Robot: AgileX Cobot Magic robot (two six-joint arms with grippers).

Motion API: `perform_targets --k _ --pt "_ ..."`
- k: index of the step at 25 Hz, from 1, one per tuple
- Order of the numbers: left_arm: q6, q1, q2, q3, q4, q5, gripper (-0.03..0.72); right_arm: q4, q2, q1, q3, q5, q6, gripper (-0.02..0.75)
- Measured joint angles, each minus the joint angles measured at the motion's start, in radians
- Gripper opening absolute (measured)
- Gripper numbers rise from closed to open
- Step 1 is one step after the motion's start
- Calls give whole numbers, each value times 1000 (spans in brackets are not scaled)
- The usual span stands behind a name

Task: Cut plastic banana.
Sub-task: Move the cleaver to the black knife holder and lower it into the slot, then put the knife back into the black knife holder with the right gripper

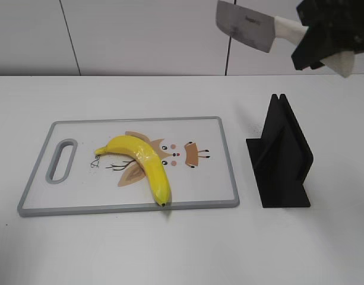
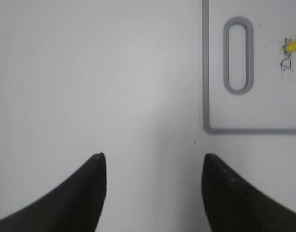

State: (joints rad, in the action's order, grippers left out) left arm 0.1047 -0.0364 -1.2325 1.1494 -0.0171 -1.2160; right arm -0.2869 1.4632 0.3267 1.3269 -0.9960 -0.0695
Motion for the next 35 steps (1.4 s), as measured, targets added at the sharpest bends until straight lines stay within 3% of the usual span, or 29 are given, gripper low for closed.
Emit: perform_targets --k 8,17,24,35 --pt "0 0 444 -314 0 84 584 50 -270 0 -376 247 209 170" --pt "-4 0 965 -568 -1 135 583 103 -296 0 -503 311 293 170" --pt "-4 0 1229 -657 -14 132 583 153 -296 0 -512 324 327 170" --pt "-4 0 1237 -660 -37 130 565 153 -158 0 -512 337 326 170"
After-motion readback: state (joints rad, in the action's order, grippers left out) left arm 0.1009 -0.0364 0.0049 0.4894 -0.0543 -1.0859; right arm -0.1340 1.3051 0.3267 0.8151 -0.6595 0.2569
